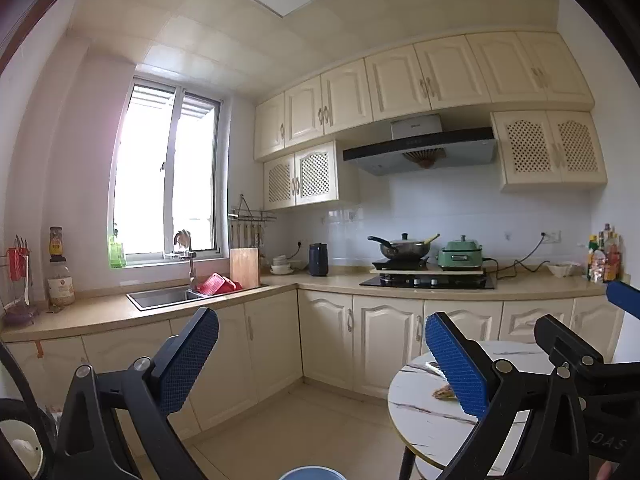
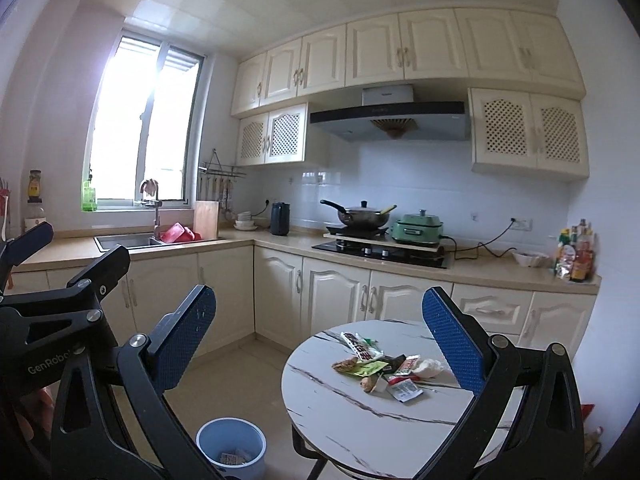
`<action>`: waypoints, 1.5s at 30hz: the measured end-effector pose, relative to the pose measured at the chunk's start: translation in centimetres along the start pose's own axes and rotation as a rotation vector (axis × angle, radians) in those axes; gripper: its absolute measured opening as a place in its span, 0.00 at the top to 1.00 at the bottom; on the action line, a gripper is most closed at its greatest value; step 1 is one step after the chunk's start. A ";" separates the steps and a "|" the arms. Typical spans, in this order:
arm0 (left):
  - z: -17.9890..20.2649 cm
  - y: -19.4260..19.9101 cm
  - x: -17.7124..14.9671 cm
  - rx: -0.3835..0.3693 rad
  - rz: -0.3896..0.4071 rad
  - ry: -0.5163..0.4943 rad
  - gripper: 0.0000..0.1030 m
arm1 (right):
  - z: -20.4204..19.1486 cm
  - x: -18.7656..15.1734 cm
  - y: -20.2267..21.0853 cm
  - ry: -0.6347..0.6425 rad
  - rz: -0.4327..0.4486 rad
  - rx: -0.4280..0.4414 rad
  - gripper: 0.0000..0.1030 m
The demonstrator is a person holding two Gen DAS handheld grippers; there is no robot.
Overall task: Collect trash
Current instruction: 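Raise both open tools back toward the table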
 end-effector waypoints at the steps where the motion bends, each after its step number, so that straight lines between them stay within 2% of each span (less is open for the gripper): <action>1: 0.0 0.1 0.1 0.000 -0.002 0.000 0.01 | 0.1 0.0 -0.1 -0.001 -0.003 -0.001 0.00; 16: 0.4 -2.1 5.7 0.009 0.006 -0.014 0.01 | 0.2 -0.3 0.0 -0.004 -0.015 -0.005 0.00; 26: 1.4 -4.3 7.5 -0.011 -0.015 -0.030 0.01 | 0.7 -1.1 -0.7 -0.013 -0.032 -0.008 0.00; 32: 4.5 -9.6 5.4 -0.073 -0.156 -0.056 0.01 | 2.4 -4.6 -3.9 -0.039 -0.123 -0.019 0.00; 40: 10.3 -18.8 1.3 -0.226 -0.486 -0.068 0.01 | 6.8 -13.1 -10.1 -0.117 -0.349 -0.030 0.00; 45: 13.8 -23.4 1.4 -0.285 -0.570 -0.105 0.01 | 10.3 -16.9 -12.6 -0.183 -0.433 -0.063 0.00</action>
Point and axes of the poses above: each gripper's, at about its wrist camera, not at the fingertips, and y roughly against the way its jaws point, z to its right, x to its top, the point moved 4 cm from there along -y, roughly the way its jaws point, and after that the axes turned 5 degrees about y, right-handed, at the moved point
